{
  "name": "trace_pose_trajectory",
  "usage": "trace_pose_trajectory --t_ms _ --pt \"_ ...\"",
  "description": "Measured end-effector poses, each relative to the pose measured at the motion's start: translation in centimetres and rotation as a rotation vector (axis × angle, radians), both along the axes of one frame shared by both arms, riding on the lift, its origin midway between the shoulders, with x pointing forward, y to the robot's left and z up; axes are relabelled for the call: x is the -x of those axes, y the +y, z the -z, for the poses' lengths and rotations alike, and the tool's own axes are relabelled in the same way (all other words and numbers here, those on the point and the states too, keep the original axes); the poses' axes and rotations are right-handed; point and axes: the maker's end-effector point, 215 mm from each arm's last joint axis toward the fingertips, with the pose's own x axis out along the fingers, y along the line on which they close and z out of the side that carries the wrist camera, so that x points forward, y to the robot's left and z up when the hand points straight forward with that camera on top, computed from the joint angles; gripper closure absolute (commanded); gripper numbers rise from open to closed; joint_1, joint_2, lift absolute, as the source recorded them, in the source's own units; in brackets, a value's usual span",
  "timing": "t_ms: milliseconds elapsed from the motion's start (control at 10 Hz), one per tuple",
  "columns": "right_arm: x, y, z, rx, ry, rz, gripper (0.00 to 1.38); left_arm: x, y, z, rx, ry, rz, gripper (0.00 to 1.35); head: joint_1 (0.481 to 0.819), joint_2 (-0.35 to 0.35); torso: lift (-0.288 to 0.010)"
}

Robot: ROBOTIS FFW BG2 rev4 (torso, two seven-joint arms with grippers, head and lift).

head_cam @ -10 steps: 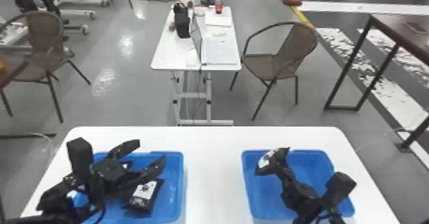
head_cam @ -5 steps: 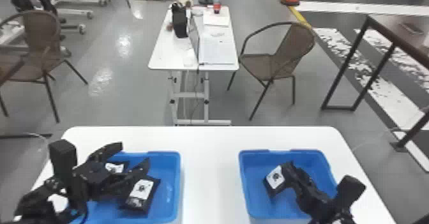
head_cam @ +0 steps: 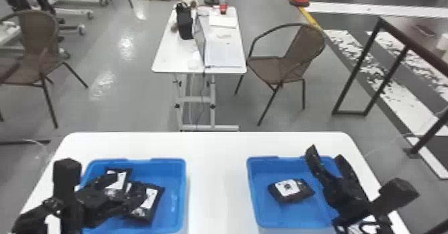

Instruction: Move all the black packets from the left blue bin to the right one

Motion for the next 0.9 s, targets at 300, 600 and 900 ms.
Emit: trace_pose_trajectory --t_ms 300,600,900 --pt "2.8 3.9 -4.5 0.167 -0.064 -0.080 0.17 1.1 4.8 2.0 -0.077 0.028 -0.094 0.13 0.695 -0.001 0.000" --pt "4.6 6.0 -2.7 0.210 -0.023 -0.127 0.17 0.3 6.6 3.8 -0.091 0.042 -0.145 0.12 0.695 0.066 0.000" --pt "4.7 6.4 -2.3 0.190 -0.015 -0.144 0.18 -0.8 6.8 5.7 -0.129 0.070 -0.158 0.12 0.695 0.069 0.000"
